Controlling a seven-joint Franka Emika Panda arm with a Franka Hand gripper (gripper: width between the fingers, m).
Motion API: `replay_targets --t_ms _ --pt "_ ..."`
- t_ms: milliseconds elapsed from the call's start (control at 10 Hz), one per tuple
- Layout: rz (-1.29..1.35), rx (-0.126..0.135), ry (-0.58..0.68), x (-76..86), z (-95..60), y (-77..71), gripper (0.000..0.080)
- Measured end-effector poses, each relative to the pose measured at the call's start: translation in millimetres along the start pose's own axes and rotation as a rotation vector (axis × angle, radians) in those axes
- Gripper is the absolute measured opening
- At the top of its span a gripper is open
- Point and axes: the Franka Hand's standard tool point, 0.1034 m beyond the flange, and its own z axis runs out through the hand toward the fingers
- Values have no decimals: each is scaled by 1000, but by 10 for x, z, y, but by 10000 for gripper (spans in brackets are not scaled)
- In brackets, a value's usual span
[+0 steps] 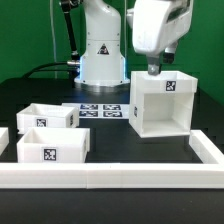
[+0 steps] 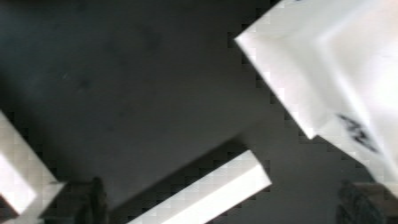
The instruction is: Assemble drawer
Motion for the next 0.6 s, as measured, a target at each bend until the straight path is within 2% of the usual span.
replay_targets --t_ms 100,200,300,600 --pt "38 -28 23 -23 33 -146 650" --pt "38 -44 38 -38 83 -268 650" --pt "17 -52 47 -41 122 -314 650" --pt "50 -50 47 -45 127 -304 650"
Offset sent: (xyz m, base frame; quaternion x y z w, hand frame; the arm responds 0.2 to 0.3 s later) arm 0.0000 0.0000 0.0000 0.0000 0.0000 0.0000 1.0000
